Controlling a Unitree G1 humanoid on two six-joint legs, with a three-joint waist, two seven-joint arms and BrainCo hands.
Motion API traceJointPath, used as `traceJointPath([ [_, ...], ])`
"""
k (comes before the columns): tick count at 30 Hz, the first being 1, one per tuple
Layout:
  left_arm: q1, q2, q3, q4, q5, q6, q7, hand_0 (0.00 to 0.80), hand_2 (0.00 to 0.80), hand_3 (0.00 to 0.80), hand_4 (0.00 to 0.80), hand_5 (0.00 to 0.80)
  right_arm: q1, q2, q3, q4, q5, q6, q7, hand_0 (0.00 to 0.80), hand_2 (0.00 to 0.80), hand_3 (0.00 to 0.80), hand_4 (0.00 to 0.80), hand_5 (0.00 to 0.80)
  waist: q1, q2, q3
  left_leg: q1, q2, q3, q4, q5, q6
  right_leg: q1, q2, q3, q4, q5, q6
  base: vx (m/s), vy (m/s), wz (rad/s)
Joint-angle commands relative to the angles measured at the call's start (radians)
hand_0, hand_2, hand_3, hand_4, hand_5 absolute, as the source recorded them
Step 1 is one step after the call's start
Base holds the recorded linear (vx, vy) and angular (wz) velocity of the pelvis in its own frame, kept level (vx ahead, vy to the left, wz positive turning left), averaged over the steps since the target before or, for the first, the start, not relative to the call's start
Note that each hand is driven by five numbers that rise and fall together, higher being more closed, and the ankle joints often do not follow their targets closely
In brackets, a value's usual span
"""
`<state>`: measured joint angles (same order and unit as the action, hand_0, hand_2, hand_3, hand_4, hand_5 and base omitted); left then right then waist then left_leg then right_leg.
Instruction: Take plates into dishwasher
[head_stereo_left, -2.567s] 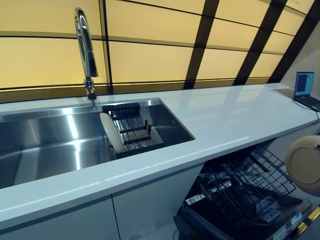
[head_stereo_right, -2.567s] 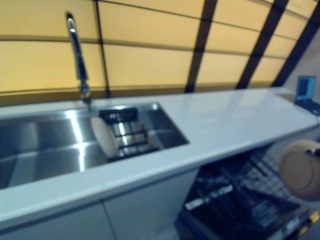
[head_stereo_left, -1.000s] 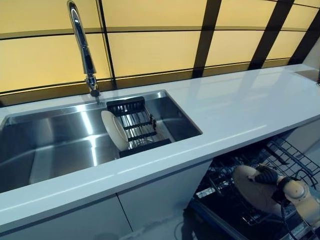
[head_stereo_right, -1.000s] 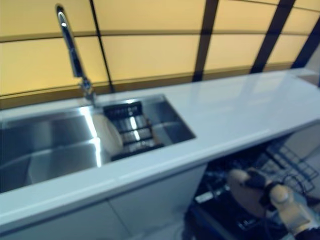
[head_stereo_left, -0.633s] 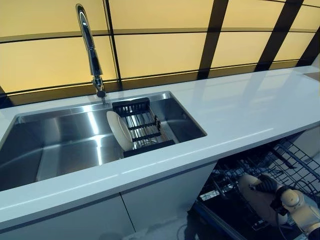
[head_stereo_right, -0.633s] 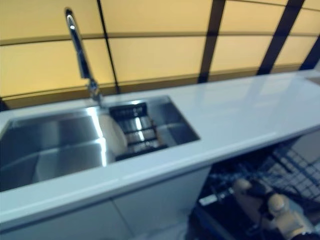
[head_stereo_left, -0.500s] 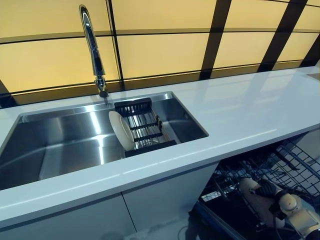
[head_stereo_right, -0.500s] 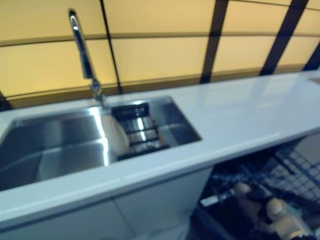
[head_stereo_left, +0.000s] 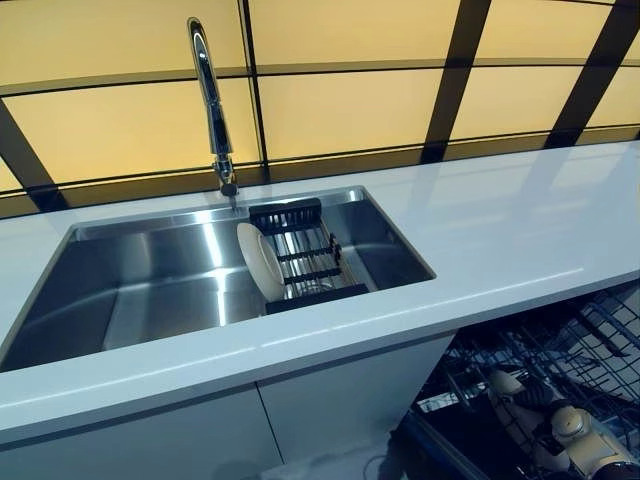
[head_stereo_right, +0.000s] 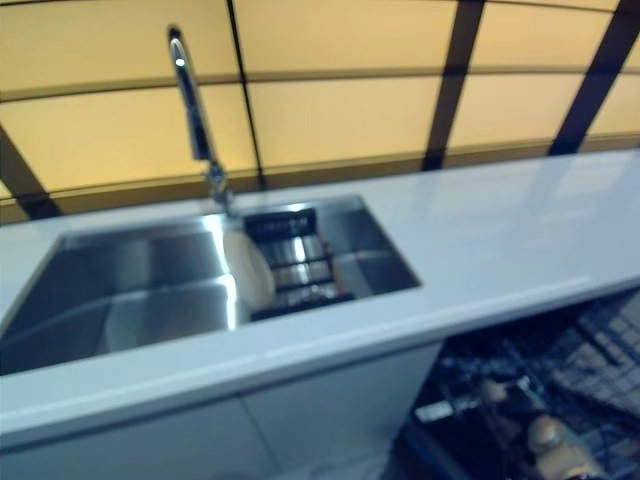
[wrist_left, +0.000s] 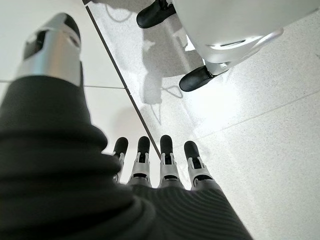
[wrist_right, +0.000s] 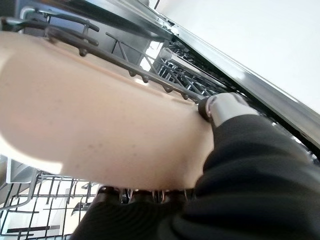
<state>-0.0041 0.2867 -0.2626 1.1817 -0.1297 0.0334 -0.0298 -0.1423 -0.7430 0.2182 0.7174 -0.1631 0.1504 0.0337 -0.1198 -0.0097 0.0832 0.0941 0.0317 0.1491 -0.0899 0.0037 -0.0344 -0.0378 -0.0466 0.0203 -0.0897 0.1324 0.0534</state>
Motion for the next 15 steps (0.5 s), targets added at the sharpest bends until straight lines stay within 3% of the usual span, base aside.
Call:
traceJointPath([
  [1, -0.043, 0.035, -0.023, 0.004, 0.047, -0.018, -0.012, 0.000, 0.000, 0.000, 0.000, 0.000, -0.076, 0.053, 0.058, 0.044, 0.023, -0.034, 0.005, 0.800, 0.800, 0.800, 0.800, 0.800, 0.027, -0.036, 0.019, -0.005, -0.050, -0.042, 0.014, -0.045, 0.036, -0.012, -0.028, -0.005, 0.010, 0.015, 0.092, -0.006, -0.001, 0.06],
  [6, -0.042, 0.033, -0.018, 0.004, 0.044, -0.015, -0.011, 0.000, 0.000, 0.000, 0.000, 0.000, -0.071, 0.041, 0.048, 0.020, 0.010, -0.030, -0.016, 0.800, 0.800, 0.800, 0.800, 0.800, 0.023, -0.036, 0.018, -0.007, -0.050, -0.043, 0.013, -0.042, 0.036, -0.014, -0.027, -0.004, 0.011, 0.015, 0.091, -0.001, 0.001, 0.02],
  [7, -0.040, 0.032, -0.016, 0.003, 0.046, -0.015, -0.010, 0.000, 0.000, 0.000, 0.000, 0.000, -0.070, 0.036, 0.043, 0.010, 0.012, -0.030, -0.035, 0.439, 0.439, 0.439, 0.439, 0.439, 0.022, -0.037, 0.018, -0.006, -0.050, -0.043, 0.013, -0.042, 0.036, -0.013, -0.026, -0.003, 0.010, 0.015, 0.091, 0.000, 0.000, 0.00],
  [8, -0.040, 0.032, -0.015, 0.003, 0.046, -0.015, -0.009, 0.000, 0.000, 0.000, 0.000, 0.000, -0.070, 0.033, 0.038, -0.002, 0.028, -0.024, -0.034, 0.000, 0.000, 0.000, 0.000, 0.000, 0.021, -0.038, 0.019, -0.006, -0.050, -0.043, 0.013, -0.042, 0.035, -0.013, -0.026, -0.002, 0.011, 0.016, 0.091, 0.000, 0.000, 0.00],
  [15, -0.042, 0.036, 0.008, -0.007, 0.040, -0.004, -0.005, 0.000, 0.000, 0.000, 0.000, 0.000, -0.065, -0.045, -0.038, -0.151, 0.046, 0.053, -0.048, 0.000, 0.000, 0.000, 0.000, 0.000, -0.001, -0.051, 0.026, -0.001, -0.047, -0.030, 0.012, -0.043, 0.035, -0.014, -0.017, 0.014, 0.013, 0.020, 0.089, 0.000, 0.000, 0.00],
])
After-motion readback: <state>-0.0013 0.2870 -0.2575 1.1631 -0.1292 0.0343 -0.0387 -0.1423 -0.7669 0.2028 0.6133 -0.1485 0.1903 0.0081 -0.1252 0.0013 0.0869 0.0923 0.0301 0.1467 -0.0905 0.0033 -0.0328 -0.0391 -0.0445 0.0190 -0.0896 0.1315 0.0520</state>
